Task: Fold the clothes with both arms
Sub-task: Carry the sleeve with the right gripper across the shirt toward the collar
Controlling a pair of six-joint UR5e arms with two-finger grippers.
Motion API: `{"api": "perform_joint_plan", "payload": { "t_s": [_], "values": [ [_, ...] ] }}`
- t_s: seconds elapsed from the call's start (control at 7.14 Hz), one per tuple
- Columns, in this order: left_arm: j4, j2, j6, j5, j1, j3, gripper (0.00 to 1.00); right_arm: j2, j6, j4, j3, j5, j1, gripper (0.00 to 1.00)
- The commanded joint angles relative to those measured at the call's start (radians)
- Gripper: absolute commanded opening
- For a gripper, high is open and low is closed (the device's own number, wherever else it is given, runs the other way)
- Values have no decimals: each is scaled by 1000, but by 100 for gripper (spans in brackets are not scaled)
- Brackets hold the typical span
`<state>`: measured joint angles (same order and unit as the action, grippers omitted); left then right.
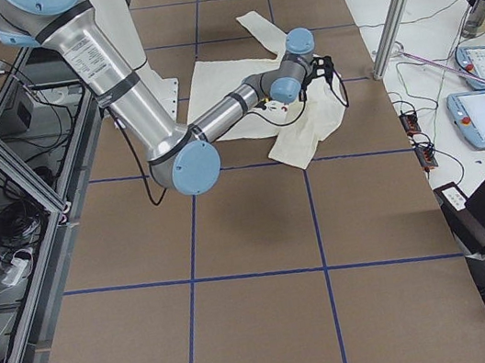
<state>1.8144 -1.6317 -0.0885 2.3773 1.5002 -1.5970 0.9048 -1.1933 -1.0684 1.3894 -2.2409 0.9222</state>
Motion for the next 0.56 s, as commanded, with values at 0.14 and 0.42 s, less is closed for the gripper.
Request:
{"api": "perform_joint_plan", "payload": {
  "t_s": [0.14,0.42],
  "values": [
    [-1,-2,1,-1,0,0,100,-381,-32,62,-339,74,-54,0],
    [-1,-5,0,-3,0,-1,100,-461,-32,96,-414,226,-156,0]
  ]
}}
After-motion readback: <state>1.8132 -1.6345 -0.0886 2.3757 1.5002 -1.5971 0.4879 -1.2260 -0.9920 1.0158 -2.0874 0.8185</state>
